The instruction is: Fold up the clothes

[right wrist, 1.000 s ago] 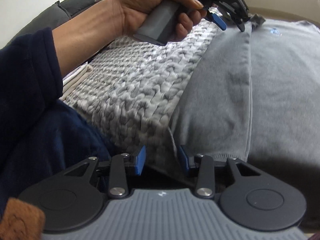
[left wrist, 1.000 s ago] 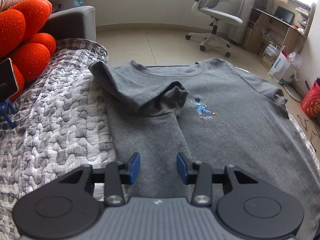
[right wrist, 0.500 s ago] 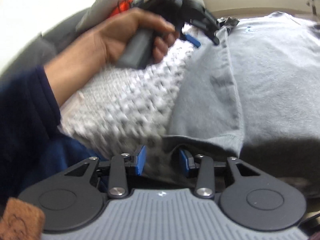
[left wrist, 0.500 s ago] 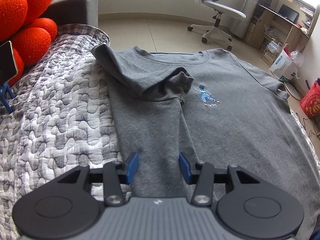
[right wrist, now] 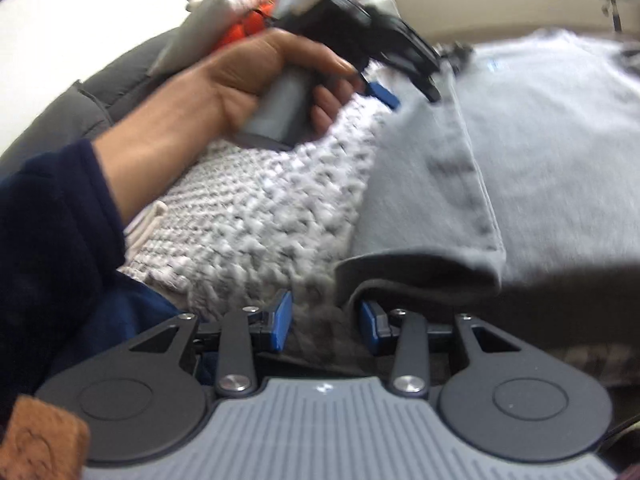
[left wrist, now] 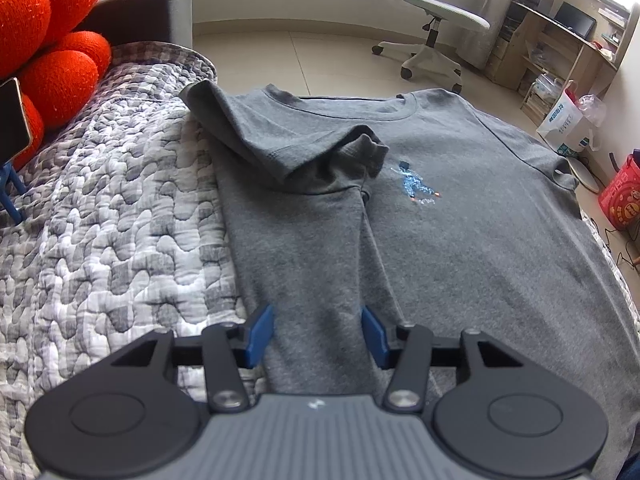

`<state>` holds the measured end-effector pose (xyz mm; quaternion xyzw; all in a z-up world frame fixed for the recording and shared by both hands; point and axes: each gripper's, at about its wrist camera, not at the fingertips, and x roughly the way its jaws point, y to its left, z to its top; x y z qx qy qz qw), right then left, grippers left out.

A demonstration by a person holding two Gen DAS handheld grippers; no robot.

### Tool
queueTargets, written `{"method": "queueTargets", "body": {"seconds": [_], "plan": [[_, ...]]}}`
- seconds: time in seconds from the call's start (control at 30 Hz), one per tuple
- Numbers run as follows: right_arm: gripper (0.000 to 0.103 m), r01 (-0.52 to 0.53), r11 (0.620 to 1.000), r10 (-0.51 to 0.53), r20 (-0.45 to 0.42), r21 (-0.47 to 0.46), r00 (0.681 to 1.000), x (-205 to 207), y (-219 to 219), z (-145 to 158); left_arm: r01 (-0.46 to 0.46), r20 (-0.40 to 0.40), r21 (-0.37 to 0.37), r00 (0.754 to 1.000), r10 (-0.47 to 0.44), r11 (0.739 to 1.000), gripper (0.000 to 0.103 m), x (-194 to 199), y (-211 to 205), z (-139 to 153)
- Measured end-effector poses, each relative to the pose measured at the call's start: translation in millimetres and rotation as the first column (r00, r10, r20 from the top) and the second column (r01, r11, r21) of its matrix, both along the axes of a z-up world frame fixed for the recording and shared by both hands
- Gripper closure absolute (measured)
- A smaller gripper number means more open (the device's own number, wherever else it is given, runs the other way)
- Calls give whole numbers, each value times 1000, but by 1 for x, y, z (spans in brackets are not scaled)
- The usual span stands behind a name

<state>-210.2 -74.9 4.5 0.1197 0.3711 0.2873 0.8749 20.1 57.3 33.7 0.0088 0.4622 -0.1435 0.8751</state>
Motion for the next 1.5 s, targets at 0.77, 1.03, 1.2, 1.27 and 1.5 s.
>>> {"method": "queueTargets", "body": {"seconds": [0.77, 1.03, 1.2, 1.27, 1.5], "plan": [[97, 286, 952, -284, -39, 104, 958, 31, -30, 24, 5, -16, -25, 1000, -6, 1000, 52, 0, 5, 0], [97, -30, 998, 18, 191, 56, 981, 49, -48, 94, -16, -36, -64, 999, 13, 998, 52, 2, 12, 0], [96, -114, 993, 112, 112, 11, 987, 70, -55, 81, -32, -48, -72, 998, 28, 997, 52, 0, 17, 2], [96, -103, 994, 99, 83, 35, 992, 79, -63, 72, -55, -54, -75, 997, 51, 996, 52, -5, 23, 7], [88, -140, 986, 138, 31, 85, 990, 93, -59, 59, -27, 35, -221, 999, 35, 975, 49, -57, 52, 44]]}}
